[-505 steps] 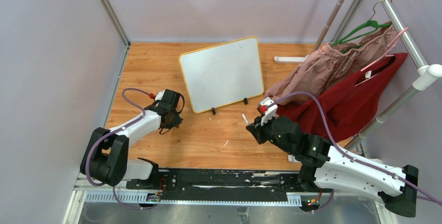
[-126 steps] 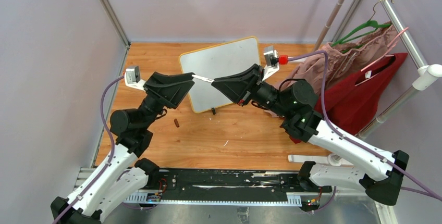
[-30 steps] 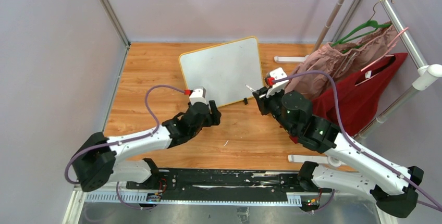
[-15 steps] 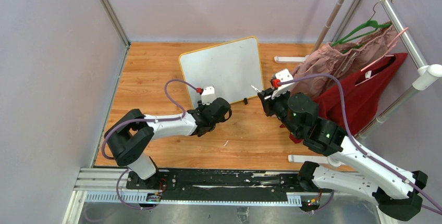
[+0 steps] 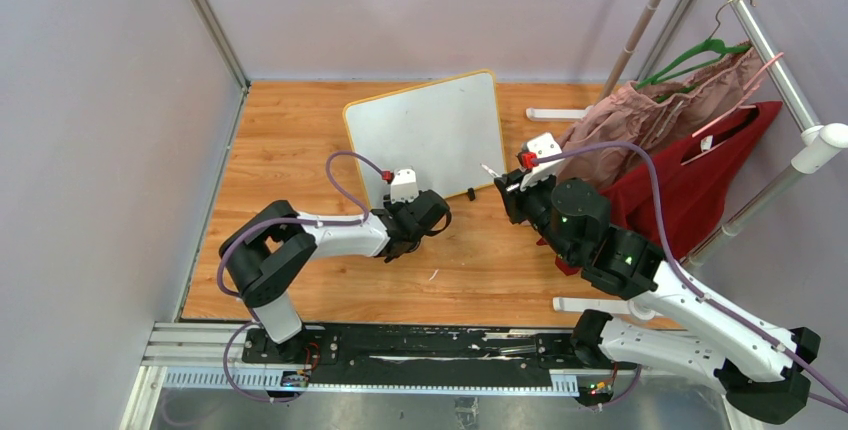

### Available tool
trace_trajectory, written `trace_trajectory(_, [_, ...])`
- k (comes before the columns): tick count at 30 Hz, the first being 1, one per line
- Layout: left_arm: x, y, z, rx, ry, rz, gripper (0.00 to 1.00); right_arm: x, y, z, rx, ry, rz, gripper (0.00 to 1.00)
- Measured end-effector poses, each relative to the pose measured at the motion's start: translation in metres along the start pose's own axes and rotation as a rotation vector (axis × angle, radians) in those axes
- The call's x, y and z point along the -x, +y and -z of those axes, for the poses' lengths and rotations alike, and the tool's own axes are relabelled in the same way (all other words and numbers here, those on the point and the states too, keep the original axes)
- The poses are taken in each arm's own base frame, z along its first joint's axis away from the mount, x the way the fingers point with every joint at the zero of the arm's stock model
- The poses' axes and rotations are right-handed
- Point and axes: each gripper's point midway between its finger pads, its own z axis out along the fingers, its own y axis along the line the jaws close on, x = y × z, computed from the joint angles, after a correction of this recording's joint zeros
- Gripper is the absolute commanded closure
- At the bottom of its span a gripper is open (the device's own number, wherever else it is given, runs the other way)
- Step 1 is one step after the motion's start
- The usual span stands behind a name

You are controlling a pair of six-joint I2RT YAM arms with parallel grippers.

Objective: Write a sentence on the whiteboard

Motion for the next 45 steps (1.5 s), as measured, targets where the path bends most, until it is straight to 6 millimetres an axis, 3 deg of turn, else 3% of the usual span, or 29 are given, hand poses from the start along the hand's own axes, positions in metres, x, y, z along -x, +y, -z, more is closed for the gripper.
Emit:
trace_trajectory(24, [0.004,0.001,-0.012,0.0,-0.039,0.029,0.77,-0.003,0.001,-0.003,0.0,0.011,0.007,1.0])
trace_trajectory(32, [0.004,0.007,-0.009,0.0,-0.044,0.029,0.73,-0.004,0.002,-0.004,0.0,0.014,0.007,1.0])
trace_trajectory(45, [0.014,0.016,0.007,-0.014,-0.057,0.0,0.48,-0.006,0.005,-0.006,0.009,0.024,0.012,1.0])
